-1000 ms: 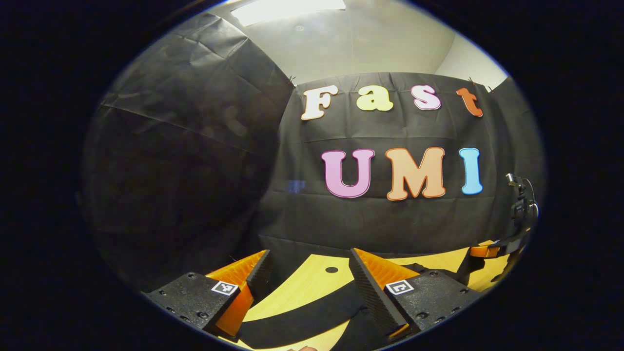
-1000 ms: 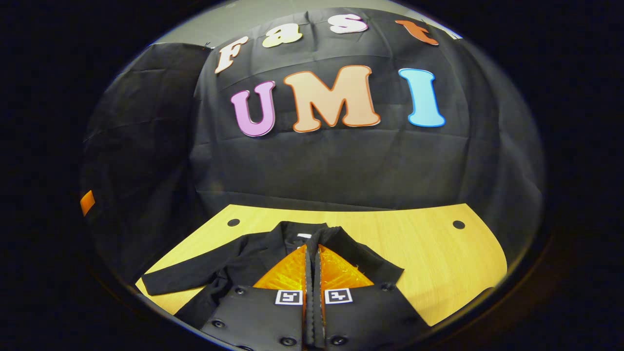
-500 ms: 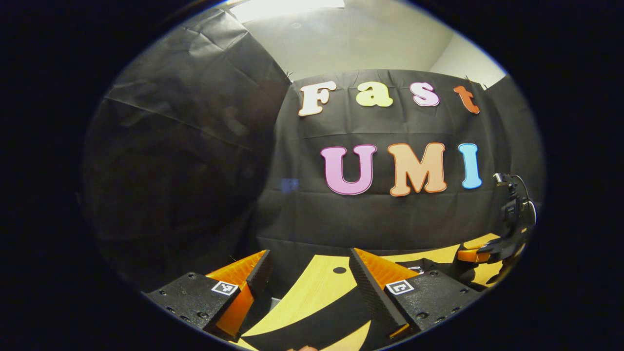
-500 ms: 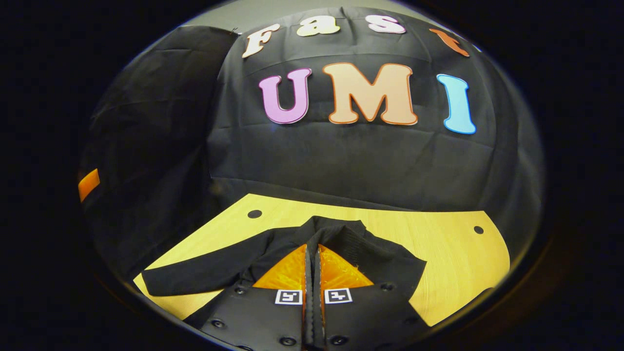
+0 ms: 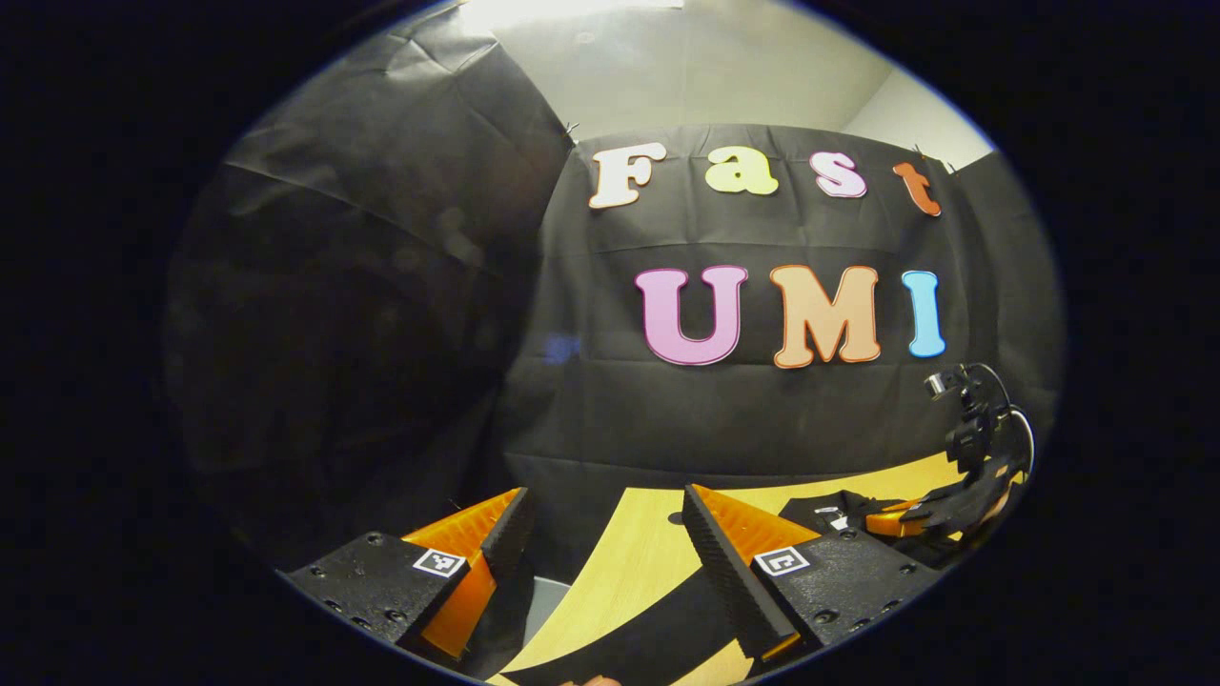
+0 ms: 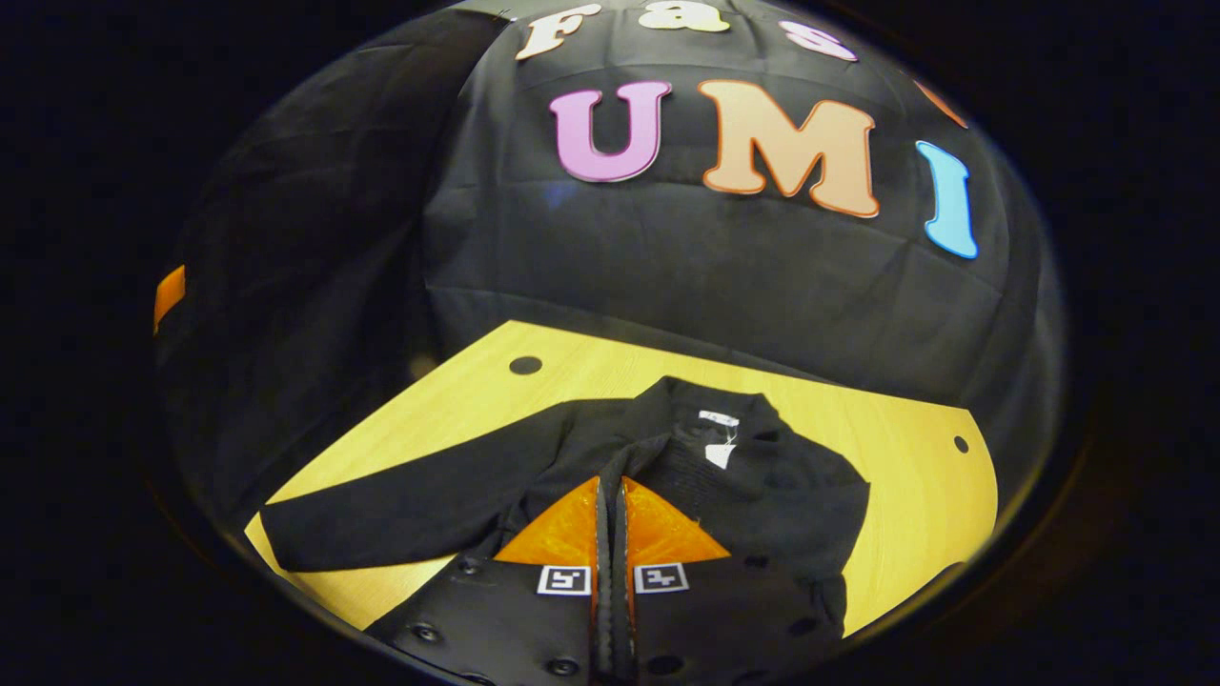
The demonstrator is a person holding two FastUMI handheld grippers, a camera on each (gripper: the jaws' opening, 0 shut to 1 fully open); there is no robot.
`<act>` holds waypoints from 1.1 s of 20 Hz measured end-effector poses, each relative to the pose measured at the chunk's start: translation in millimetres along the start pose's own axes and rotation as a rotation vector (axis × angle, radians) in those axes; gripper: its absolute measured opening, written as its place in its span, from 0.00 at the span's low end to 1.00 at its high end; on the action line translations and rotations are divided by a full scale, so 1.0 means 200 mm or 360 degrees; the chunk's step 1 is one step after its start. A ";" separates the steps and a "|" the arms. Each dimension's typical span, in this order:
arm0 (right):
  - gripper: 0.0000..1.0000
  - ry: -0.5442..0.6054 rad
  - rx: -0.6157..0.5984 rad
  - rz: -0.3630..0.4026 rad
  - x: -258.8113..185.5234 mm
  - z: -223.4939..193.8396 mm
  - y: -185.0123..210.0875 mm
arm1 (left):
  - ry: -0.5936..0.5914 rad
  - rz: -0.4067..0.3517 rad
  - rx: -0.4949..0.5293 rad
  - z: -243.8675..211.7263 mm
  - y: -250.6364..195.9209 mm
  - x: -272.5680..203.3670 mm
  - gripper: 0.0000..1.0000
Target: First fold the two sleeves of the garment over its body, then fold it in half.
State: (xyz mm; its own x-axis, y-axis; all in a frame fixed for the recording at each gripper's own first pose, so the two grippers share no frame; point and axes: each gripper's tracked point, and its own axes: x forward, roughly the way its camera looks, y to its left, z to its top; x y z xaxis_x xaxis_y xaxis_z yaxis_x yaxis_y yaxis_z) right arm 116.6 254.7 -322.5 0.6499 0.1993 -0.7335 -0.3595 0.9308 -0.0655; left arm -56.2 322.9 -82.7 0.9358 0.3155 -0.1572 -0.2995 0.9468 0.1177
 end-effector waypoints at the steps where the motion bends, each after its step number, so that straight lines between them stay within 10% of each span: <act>1: 0.02 0.0032 -0.0020 0.0004 0.04 -0.02 0.03 | 0.0015 0.0013 -0.0010 -0.03 0.03 0.01 0.94; 9: 0.05 0.0180 -0.0058 0.0111 0.21 -0.12 0.17 | 0.0175 0.0081 -0.0061 -0.21 0.20 0.01 0.94; 14: 0.99 0.0004 -0.0038 0.0093 0.14 0.02 0.16 | 0.0301 0.0048 -0.0070 -0.37 0.20 0.01 0.95; 22: 0.99 0.0015 0.0001 -0.0002 0.02 -0.02 0.03 | 0.0569 -0.0058 0.0005 -0.72 0.13 -0.05 0.95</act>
State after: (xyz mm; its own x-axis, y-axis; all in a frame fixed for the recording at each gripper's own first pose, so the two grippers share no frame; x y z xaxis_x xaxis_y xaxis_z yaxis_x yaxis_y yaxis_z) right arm 113.4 259.5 -328.3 0.6441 0.1951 -0.7397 -0.3582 0.9313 -0.0663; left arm -99.8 352.9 -219.9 0.8214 0.2840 -0.4946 -0.2658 0.9579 0.1087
